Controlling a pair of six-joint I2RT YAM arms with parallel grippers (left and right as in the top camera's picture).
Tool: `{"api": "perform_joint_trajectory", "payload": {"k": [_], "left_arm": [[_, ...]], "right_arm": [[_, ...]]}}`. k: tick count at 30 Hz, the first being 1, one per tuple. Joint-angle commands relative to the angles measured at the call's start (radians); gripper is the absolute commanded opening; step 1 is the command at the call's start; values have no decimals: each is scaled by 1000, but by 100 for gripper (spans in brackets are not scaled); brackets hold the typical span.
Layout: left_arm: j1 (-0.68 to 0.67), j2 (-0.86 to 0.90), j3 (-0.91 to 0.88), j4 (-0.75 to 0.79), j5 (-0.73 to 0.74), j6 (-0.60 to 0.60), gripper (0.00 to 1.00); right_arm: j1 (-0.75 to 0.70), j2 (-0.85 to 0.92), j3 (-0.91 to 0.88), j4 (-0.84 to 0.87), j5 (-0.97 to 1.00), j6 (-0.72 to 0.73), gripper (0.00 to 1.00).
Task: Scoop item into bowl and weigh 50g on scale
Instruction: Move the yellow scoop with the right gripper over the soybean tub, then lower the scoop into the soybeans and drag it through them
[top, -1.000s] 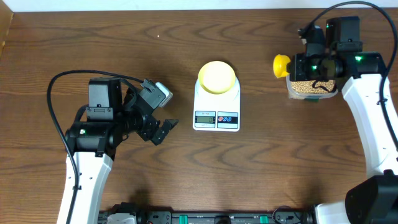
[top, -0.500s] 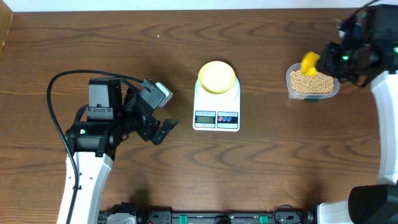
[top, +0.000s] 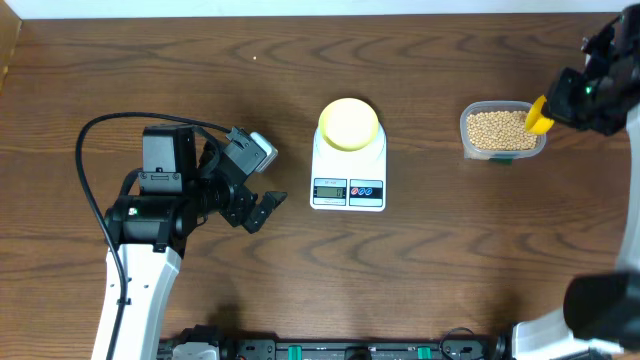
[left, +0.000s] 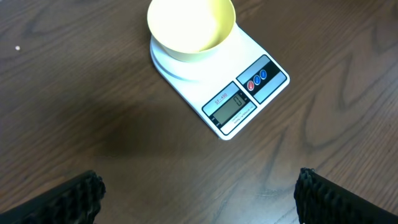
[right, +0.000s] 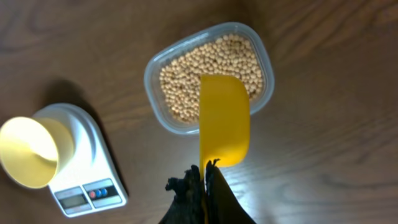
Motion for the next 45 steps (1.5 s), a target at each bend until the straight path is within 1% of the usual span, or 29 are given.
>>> {"api": "perform_joint_trajectory", "payload": {"k": [1, 4, 6, 11, 17, 23, 29, 36, 39, 42, 45], "left_arm": [[4, 5, -6, 0, 13, 14, 100], [4, 5, -6, 0, 13, 14, 100], [4, 5, -6, 0, 13, 14, 100], [4, 5, -6, 0, 13, 14, 100], [4, 5, -6, 0, 13, 14, 99], [4, 5, -6, 0, 13, 14, 99], [4, 5, -6, 0, 13, 14, 100], [4, 5, -6, 0, 13, 14, 99], [4, 5, -6, 0, 13, 14, 99], [4, 5, -6, 0, 13, 14, 99], [4, 5, -6, 0, 13, 14, 100]], "right_arm": [[-10, 127, 154, -68, 40, -64, 1], [-10, 235, 285, -161, 111, -141, 1], [-8, 288, 328, -186, 167, -198, 1], [-2, 367, 335, -180, 178, -306, 1], [30, 403, 334, -135, 178, -378, 1], [82, 404, 333, -87, 177, -373, 1], [150, 404, 333, -105, 182, -368, 1], [212, 404, 333, -172, 327, -263, 1], [220, 404, 333, -181, 352, -251, 1], [222, 404, 333, -162, 417, -237, 1], [222, 404, 333, -111, 436, -247, 1]]}}
